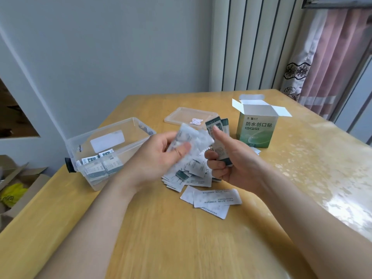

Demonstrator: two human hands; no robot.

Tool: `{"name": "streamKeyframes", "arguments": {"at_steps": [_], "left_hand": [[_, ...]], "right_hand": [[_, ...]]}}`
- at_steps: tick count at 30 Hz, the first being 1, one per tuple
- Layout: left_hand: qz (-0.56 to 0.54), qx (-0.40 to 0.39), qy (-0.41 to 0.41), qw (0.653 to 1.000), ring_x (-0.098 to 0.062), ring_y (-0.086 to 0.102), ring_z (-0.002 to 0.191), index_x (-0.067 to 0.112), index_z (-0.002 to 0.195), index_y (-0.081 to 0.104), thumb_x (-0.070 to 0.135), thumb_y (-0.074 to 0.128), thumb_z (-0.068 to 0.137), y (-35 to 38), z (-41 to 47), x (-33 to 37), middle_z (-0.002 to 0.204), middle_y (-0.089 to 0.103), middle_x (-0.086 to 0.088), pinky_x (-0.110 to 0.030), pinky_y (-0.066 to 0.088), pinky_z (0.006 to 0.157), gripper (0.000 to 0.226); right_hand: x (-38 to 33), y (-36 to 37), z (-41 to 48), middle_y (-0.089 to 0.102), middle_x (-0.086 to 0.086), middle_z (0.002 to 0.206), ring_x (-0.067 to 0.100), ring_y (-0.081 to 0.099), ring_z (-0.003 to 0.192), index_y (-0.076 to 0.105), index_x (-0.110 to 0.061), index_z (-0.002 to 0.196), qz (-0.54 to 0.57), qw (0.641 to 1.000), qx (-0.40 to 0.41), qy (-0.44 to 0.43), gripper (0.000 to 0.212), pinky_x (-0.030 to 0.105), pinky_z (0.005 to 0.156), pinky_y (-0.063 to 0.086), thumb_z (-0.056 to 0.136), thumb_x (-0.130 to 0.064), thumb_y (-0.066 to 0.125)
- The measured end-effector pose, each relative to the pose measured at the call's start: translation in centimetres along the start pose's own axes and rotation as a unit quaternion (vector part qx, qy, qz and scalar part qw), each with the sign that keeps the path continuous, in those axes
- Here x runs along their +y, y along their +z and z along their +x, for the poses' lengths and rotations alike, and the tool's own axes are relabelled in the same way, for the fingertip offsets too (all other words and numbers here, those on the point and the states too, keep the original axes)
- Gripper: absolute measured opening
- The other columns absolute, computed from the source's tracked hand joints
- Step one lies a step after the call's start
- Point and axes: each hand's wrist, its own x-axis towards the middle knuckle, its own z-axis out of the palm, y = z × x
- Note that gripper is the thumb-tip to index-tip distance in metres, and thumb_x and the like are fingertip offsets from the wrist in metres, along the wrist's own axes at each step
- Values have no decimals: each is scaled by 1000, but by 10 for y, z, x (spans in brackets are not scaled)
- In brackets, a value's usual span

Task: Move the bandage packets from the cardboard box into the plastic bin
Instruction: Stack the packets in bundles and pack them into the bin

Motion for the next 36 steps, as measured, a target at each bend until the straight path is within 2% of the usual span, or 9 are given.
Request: {"name": "streamKeyframes", "arguments": {"at_steps": [4,8,11,13,16,19,24,30,36], "left_hand": [[63,177,57,981,-8,29,53,13,70,45,33,46,101,25,7,-9,57,35,11,-27,28,52,37],[267,304,171,899,-10,35,56,25,69,33,22,41,101,35,6,-5,63,33,12,-21,25,51,34],[303,237,138,912,-32,58,76,12,108,60,25,34,96,49,4,-1,92,53,-1,-40,49,62,31],[275,156,104,943,-28,60,96,15,132,52,27,34,92,55,1,-1,111,54,-3,-44,51,79,46],[148,52,85,984,-1,49,83,22,127,50,26,54,80,53,0,-2,96,44,10,-22,45,76,48],[147,-1,80,986,-2,46,94,27,149,29,18,70,74,51,-1,-2,105,44,12,-11,40,79,87],[303,48,170,936,-10,27,126,35,153,7,33,76,70,50,-4,-2,140,27,10,-30,38,106,108],[300,5,134,945,-5,-16,144,48,149,4,33,78,66,47,-7,1,157,-15,16,-32,37,109,112],[309,53,119,942,-16,22,135,39,127,46,25,74,64,48,-7,1,143,19,5,-40,49,95,71]], "right_hand": [[7,16,0,31,-2,65,11,24,49,42,-16,90,51,998,-18,-29,47,20,42,19,83,-60,58],[15,34,-4,22,1,69,11,24,51,45,-16,96,42,996,-12,-77,54,21,46,18,73,-62,63],[21,44,-7,38,9,69,18,45,59,56,-13,89,-15,994,-41,-104,47,24,53,38,78,-58,61],[21,45,-7,63,12,82,21,65,75,66,-12,93,-12,996,-21,-81,46,30,69,52,86,-56,55],[16,34,-4,57,12,74,23,59,69,62,-13,77,8,997,51,-63,46,33,67,47,94,-52,47],[11,23,0,45,8,62,22,47,57,45,-16,62,49,994,75,-67,46,30,56,40,95,-49,48],[4,24,-6,55,8,68,22,55,63,64,-14,77,25,996,49,-63,26,28,58,45,89,-36,59],[10,30,-10,34,-1,50,13,28,43,40,-16,60,-110,993,17,-32,30,21,40,26,88,-13,50],[10,26,-9,53,11,68,20,55,64,55,-5,83,-133,989,-58,-32,11,30,58,41,90,-2,47]]}}
